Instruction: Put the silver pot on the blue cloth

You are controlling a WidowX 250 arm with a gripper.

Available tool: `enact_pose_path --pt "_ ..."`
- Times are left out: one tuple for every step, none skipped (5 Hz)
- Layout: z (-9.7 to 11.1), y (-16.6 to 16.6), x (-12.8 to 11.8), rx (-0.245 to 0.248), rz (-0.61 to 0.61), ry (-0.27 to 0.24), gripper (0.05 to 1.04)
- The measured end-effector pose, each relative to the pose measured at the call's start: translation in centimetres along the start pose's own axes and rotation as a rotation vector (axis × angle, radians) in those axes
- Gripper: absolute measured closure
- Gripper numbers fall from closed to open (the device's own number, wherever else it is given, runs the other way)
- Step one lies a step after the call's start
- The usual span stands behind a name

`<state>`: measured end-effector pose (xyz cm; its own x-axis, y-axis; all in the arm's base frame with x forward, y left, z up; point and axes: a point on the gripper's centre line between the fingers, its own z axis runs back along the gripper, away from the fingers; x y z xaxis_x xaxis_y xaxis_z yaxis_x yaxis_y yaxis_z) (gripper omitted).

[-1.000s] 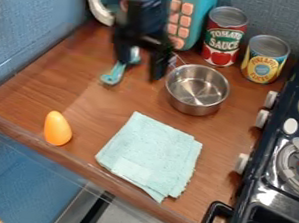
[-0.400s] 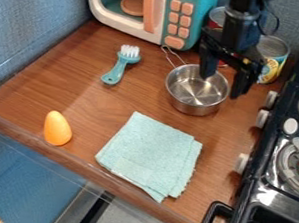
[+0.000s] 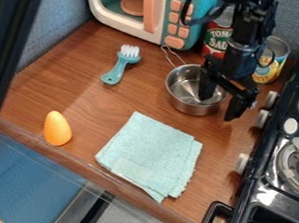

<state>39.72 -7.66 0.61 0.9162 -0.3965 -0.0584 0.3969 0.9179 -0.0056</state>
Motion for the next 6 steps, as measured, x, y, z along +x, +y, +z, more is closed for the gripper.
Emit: enact_pose_path --pt "-0.7 -0.1 0.1 -0.010 -0.012 -0.002 0.452" --pt "-0.7 -0.1 0.2 -0.007 -0.021 -0.006 0.752" --pt "-0.7 -0.2 -0.2 -0.010 -0.041 0.004 0.929" --pt "1.3 -0.3 -0.4 -0.003 -0.075 -0.045 1.002" --pt "4.1 -1.3 -2.2 -0.005 -0.123 -0.081 1.009" --pt "5.4 -2.8 -5.3 -0.032 -0.159 -0.104 1.009"
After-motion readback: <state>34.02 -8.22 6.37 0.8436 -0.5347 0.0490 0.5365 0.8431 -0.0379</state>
